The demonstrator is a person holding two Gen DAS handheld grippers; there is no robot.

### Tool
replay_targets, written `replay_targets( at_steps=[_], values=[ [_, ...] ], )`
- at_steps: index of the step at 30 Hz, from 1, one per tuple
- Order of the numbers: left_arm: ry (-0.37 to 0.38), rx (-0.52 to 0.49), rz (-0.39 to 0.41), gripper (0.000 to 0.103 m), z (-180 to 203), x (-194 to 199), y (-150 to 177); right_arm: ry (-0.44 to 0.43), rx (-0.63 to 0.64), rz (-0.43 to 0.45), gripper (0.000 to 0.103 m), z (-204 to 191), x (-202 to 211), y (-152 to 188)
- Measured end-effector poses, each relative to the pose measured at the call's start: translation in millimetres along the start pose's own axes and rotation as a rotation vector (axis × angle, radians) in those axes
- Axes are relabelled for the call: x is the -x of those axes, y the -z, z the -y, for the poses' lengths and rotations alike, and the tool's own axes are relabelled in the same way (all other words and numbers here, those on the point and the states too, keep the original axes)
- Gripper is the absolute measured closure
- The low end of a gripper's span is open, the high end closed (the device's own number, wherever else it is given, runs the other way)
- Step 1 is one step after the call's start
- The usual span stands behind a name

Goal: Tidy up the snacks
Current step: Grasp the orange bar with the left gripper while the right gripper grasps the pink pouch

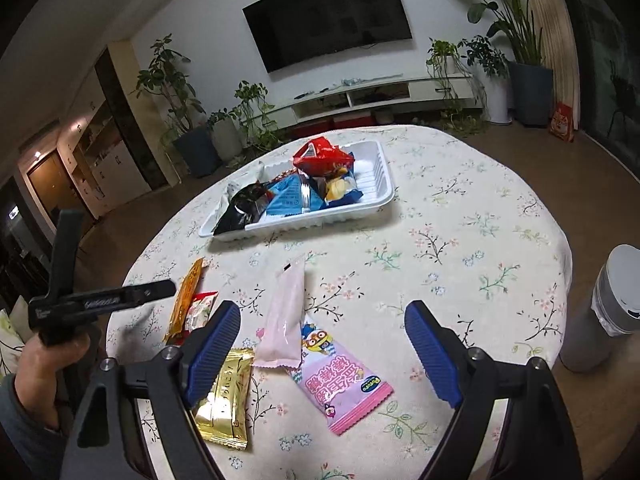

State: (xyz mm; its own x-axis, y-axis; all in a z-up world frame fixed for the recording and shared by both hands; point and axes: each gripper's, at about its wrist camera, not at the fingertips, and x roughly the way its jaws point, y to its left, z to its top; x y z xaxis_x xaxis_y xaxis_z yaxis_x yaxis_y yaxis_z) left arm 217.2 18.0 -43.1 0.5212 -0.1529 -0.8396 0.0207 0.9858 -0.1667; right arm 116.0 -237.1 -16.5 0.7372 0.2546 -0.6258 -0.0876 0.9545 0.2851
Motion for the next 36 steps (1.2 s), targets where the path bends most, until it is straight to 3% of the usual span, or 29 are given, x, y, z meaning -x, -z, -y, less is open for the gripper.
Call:
replay_targets(
  at_steps=[7,10,12,15,21,32,34,36],
  values=[
    [-0.014,0.005,-0.042,0.005,-1.6,-21.9,-0.8,0.012,0.041,-0.008,0.016,-3.7,-2.8,4.2],
    [-0.026,-0.008,-0.036,0.019,-5.1,-22.4,-2.1,0.016,0.052,-0.008,0.016,-6.4,-4.1,5.7],
    [-0.032,-0.014,-0.037,0.035,-8.4,-21.3,-5.5,0.014,0.053,-0.012,0.016,-5.9,-4.9,5.8],
    [-0.044,-0.057,-0.055,0.039,-8.3,-23.0,-8.8,0.015,0.062,-0.021,0.016,-8.3,-7.5,6.9],
    [-0.105,-0.175,-0.073,0.039,4.2,-21.5,2.1,0.023,0.074,-0.018,0.016,-10.6,-7.0,8.3],
    [-0.082,-0.227,-0.05,0.04,1.2,-23.1,4.1,0.058,0.1,-0.034,0.017,-14.1,-9.7,6.3],
    [-0.058,-0.248,-0.047,0.046,0.7,-21.7,4.2,0.079,0.103,-0.042,0.017,-13.0,-10.4,2.1],
    [-0.044,-0.269,-0.042,0.065,1.7,-20.2,3.3,0.092,0.105,-0.07,0.021,-11.5,-14.1,-3.2]
  ],
)
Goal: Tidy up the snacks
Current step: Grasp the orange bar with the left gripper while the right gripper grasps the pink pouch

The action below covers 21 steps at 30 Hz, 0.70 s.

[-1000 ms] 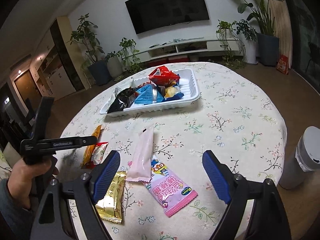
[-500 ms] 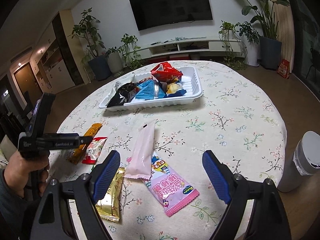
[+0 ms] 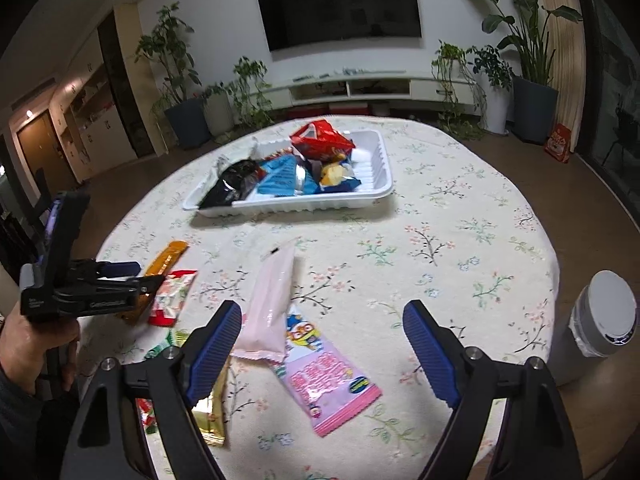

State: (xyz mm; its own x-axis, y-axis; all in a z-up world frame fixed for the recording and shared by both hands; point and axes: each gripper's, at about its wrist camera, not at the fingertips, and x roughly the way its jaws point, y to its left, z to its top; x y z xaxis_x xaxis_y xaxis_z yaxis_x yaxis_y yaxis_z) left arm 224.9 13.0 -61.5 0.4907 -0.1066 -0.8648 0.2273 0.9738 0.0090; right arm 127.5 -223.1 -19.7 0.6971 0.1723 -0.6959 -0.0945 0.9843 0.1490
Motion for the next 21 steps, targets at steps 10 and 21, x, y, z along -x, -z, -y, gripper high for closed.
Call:
replay_targets(
  at_steps=[10,21],
  values=[
    [0.04,-0.018,0.045,0.073,-8.5,7.4,11.0,0.014,0.128,-0.17,0.024,-39.5,-48.5,-23.5],
    [0.089,-0.001,0.072,0.08,-19.1,10.8,16.5,0.058,0.155,-0.306,0.048,-46.2,-90.1,-16.5]
  ],
)
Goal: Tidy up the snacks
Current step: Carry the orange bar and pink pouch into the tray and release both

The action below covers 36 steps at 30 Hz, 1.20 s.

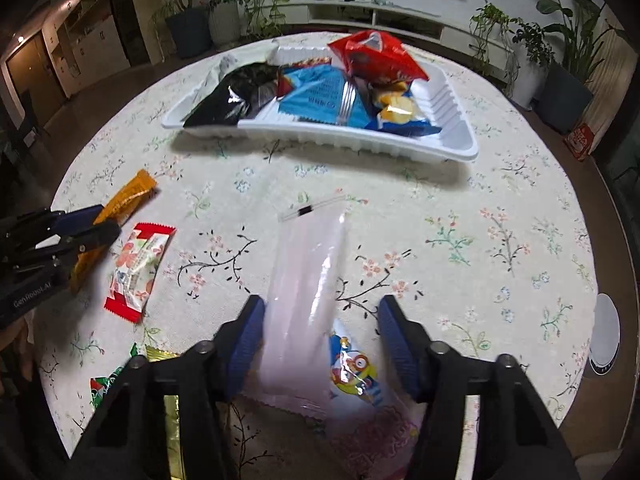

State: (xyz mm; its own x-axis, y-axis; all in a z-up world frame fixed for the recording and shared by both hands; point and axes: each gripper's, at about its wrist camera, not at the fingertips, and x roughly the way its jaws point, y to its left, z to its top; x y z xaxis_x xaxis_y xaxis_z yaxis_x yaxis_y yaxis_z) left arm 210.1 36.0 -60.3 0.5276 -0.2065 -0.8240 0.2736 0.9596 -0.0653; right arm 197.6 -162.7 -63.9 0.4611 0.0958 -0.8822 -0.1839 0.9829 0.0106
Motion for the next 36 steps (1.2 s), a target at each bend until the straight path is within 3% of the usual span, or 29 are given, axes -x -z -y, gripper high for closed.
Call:
replay_targets(
  at_steps=[2,7,16,26,31,36],
  values=[
    [0.002,0.0,0.0,0.081,0.1,0.5,0.3,-0.008,0.017,0.011,0.068,-3.1,0.3,-1.1],
    [0.018,0.022,0.009,0.085,-3.4,3.7,2.3,-0.023,0.029,0.014,0.078,-8.8,2.0,-4.2],
    [0.075,0.1,0.046,0.085,-13.6,14.5,5.7,-0.09,-0.051,0.128,0.079,2.6,31.9,-4.1],
    [0.141,0.15,0.098,0.085,-12.9,35.8,2.3,-0.145,-0.129,0.153,0.079,24.9,38.8,2.8],
    [0.18,0.152,0.142,0.085,-3.7,53.7,-26.3,-0.176,-0.162,0.172,0.079,39.1,45.0,-1.3],
    [0.174,0.127,0.203,0.085,10.2,63.1,-89.3,-0.165,-0.173,0.225,0.079,55.6,60.4,-30.6]
  ],
)
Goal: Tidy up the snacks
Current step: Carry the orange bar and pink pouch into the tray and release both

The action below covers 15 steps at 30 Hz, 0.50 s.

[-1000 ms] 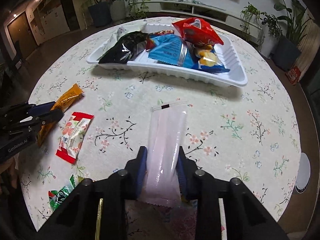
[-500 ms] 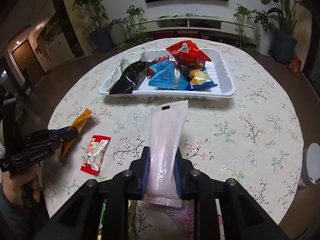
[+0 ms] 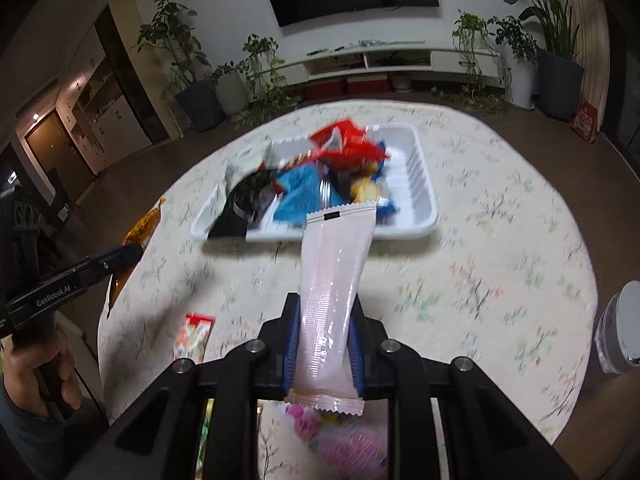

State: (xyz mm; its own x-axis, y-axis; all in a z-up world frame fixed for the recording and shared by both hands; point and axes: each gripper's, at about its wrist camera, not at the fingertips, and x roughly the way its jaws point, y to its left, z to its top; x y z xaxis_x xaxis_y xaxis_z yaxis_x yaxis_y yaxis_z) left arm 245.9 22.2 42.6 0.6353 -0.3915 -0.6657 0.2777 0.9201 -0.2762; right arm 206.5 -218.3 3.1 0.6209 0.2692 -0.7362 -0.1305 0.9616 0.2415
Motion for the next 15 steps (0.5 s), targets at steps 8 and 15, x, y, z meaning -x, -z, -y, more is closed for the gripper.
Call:
replay_targets(
  at_steps=[8,15],
  values=[
    [0.003,0.003,-0.027,0.085,25.2,-65.6,-68.7,0.021,-0.045,0.013,0.079,23.3,-25.5,-86.0],
    [-0.035,0.009,-0.092,0.085,23.2,-117.4,-76.5,0.098,-0.029,-0.052,0.079,37.5,-82.3,-119.2]
  ],
)
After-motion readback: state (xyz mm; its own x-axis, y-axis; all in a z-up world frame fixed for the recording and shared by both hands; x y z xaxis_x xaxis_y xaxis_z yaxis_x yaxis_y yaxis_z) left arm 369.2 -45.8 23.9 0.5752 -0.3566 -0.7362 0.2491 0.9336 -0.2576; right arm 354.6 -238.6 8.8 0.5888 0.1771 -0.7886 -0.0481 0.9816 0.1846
